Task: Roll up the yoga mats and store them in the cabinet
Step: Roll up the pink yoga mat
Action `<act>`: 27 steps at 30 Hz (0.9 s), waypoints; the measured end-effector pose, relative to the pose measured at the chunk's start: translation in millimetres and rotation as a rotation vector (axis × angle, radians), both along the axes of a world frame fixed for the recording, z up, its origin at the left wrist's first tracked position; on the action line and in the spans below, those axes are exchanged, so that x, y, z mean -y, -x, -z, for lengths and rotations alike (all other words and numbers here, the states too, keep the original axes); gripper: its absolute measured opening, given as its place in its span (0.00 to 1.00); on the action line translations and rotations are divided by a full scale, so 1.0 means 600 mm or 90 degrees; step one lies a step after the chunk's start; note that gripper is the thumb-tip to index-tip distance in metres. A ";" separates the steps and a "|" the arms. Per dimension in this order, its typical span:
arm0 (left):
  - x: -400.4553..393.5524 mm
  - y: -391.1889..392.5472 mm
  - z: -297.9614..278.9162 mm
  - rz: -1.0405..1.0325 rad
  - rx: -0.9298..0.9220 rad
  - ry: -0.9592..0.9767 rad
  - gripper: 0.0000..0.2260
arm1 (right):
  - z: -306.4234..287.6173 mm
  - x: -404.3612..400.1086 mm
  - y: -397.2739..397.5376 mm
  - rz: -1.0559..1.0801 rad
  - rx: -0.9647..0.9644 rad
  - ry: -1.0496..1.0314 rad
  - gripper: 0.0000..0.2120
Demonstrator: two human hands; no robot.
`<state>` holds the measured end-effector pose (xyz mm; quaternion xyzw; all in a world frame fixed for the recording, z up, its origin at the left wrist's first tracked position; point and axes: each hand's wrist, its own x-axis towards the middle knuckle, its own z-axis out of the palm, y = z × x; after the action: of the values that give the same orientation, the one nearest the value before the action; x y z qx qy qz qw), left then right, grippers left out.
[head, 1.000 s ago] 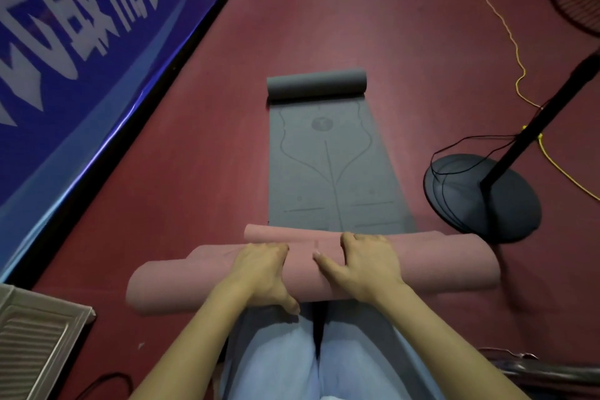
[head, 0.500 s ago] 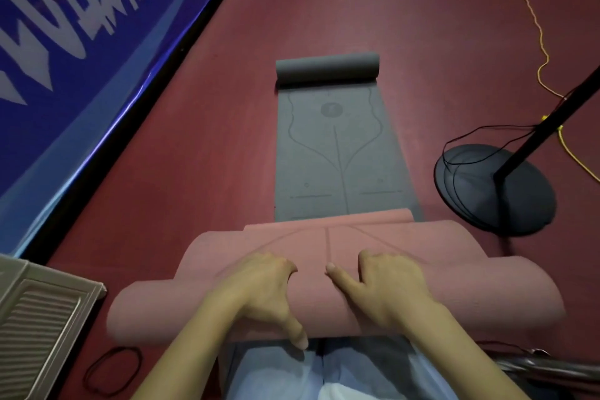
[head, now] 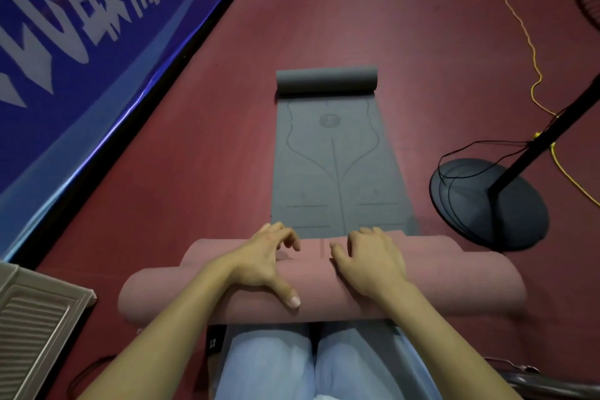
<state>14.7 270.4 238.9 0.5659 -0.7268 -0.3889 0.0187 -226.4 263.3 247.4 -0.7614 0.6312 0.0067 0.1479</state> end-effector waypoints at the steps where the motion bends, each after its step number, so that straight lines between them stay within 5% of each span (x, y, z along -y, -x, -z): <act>1: 0.000 -0.002 0.005 0.007 -0.012 0.015 0.40 | -0.003 -0.005 -0.001 -0.005 -0.005 -0.002 0.22; 6: -0.010 -0.008 0.006 -0.070 -0.146 0.088 0.29 | -0.012 -0.038 -0.001 -0.055 -0.070 0.007 0.28; 11: -0.035 -0.004 -0.007 -0.147 -0.040 0.112 0.33 | 0.002 -0.048 -0.011 -0.085 -0.117 0.008 0.45; 19: -0.077 0.051 -0.018 0.026 0.335 0.117 0.62 | 0.020 -0.015 -0.021 -0.041 -0.080 0.038 0.35; 27: -0.048 0.046 -0.007 0.034 0.346 0.143 0.48 | 0.010 0.010 -0.020 -0.049 -0.086 -0.001 0.28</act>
<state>-13.1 299.3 243.1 0.6243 -0.7584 -0.1402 -0.1244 -214.2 257.5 241.1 -0.7828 0.6099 0.0642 0.1057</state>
